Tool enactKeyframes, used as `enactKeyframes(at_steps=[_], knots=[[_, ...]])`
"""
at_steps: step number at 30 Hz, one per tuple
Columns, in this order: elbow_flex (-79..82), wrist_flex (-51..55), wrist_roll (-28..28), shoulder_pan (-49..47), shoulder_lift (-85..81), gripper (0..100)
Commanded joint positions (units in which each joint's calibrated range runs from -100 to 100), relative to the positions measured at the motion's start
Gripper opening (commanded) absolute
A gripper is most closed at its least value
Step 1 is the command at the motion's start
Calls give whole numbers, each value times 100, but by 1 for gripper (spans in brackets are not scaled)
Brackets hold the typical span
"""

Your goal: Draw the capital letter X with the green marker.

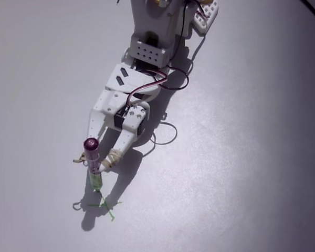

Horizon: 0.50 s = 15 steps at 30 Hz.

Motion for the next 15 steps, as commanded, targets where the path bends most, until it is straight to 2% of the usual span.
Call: enactKeyframes(at_steps=[1, 4, 8, 11, 15], knots=[[427, -32, 44, 146, -603, 0], [535, -64, -59, 70, -651, 0], [-192, -154, -254, -520, -484, 0], [-803, 1660, -391, -863, -1465, 0], [-1333, 4128, -1280, -1329, -2733, 0]])
